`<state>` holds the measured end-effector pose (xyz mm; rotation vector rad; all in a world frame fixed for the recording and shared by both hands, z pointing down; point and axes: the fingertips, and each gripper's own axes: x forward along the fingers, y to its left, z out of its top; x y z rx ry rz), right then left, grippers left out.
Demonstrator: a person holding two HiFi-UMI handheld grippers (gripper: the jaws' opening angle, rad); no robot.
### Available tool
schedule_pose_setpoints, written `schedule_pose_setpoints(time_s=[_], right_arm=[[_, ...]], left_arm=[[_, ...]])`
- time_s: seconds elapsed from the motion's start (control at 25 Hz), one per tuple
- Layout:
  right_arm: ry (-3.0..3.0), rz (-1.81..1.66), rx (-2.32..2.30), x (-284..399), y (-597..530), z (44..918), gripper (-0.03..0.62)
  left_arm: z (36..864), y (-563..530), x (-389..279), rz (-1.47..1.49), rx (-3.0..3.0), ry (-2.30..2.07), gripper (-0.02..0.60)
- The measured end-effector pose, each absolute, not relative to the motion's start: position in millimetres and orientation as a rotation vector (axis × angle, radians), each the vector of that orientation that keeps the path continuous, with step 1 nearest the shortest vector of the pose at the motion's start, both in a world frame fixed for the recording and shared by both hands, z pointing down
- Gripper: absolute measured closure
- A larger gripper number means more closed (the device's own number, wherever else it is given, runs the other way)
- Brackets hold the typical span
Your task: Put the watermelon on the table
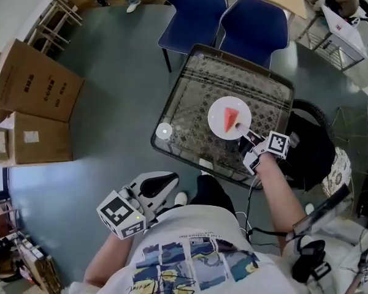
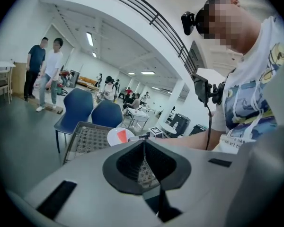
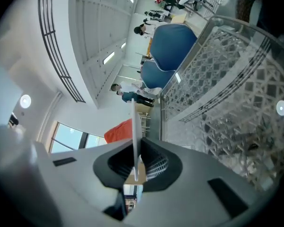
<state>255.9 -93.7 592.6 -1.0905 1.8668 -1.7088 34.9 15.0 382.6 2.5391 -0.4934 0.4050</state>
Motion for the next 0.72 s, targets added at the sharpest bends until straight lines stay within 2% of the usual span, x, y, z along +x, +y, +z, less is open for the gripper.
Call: schedule_pose_setpoints(time_s=[0.2, 0.72], right_arm=[[1.901, -1.792, -1.055, 270.7, -184.0, 626.9, 0.574], [1.846, -1.911, -1.066, 239.9, -333.2, 726.9, 0.572]], left_arm=[[379.8, -24.7, 60.4, 0.42, 2.474, -0.589, 0.563], [396.3, -72.5, 52.6, 0.447, 2.331, -0.739, 0.563]])
